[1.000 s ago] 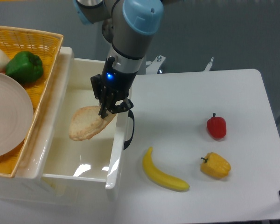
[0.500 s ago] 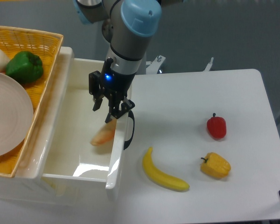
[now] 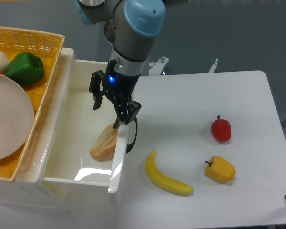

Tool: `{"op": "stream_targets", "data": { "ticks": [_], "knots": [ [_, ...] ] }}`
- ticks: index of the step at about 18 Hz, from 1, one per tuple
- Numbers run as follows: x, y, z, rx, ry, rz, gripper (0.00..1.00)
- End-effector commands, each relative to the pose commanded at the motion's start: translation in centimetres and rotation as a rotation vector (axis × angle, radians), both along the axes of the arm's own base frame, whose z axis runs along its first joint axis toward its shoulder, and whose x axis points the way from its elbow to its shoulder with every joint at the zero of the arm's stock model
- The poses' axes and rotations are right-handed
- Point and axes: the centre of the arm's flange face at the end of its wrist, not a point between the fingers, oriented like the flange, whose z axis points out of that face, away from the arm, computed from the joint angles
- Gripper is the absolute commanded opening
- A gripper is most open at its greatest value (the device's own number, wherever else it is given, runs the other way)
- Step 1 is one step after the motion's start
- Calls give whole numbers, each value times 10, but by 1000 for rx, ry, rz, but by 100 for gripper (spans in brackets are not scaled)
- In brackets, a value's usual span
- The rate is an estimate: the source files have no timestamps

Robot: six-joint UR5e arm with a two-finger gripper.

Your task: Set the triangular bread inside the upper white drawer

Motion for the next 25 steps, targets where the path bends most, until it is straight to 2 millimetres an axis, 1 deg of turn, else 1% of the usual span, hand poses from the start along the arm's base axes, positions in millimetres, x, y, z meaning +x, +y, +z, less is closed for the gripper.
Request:
{"op": "stream_targets", "data": {
  "ticks": [1,5,8,13,16,18,19,20,22,25],
  "knots": [
    [-6,-4,1,3,14,5,100],
    [-35,-26,3,-27,50,67,100],
    [-60,-47,4,-41,78,92,100],
    [-91,-78,-1,-166,217,39,100],
    [-114,-101,-1,-197,236,59,100],
    [-123,-111,-1,-210,245,73,100],
    [-128,-116,0,-214,256,54,100],
    [-131,-119,-3,-228,275,9,100],
    [-147,-134,-10,-266,299,-66,100],
    [-165,-147,-25,-283,286,-78,100]
  ]
}}
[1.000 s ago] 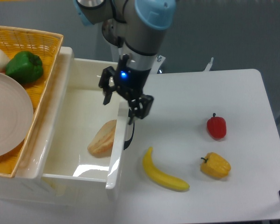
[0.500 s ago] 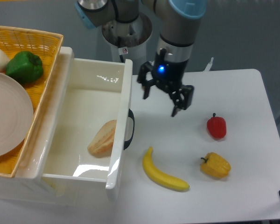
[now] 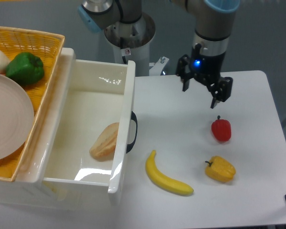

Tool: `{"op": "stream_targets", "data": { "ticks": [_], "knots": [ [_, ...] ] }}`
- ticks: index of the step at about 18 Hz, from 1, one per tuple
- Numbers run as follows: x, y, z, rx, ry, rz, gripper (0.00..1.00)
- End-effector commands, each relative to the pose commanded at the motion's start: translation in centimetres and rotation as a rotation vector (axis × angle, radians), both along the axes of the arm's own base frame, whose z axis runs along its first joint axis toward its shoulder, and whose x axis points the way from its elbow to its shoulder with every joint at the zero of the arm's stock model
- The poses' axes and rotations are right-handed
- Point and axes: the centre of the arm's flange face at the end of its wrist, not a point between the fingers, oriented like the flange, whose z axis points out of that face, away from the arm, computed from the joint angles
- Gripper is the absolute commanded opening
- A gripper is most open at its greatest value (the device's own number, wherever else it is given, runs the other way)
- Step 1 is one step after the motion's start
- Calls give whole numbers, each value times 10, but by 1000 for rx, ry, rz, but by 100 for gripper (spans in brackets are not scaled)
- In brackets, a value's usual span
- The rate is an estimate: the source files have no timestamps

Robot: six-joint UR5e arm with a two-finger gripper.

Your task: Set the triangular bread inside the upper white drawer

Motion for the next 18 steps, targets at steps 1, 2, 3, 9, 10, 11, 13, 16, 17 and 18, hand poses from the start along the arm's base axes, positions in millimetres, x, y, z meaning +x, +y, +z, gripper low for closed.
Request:
{"op": "stream_targets", "data": {
  "ticks": [1,2,3,9,10,11,13,16,17,18],
  "knots": [
    [-4,-3,-3,-4,-2,8,100],
    [-12,-7,-10,-17,-9,17,100],
    [-18,-12,-16,-29,-13,27,100],
    [-51,-25,-62,-62,-76,-2,100],
    [-55,-27,-68,-65,-85,1,100],
    [-59,-28,-75,-70,-96,5,100],
    [-66,-28,-90,-77,-112,10,100],
    [-80,-27,-105,-77,-89,12,100],
    [-82,-27,-110,-78,-92,12,100],
    [-83,-27,-112,-79,-95,14,100]
  ]
}}
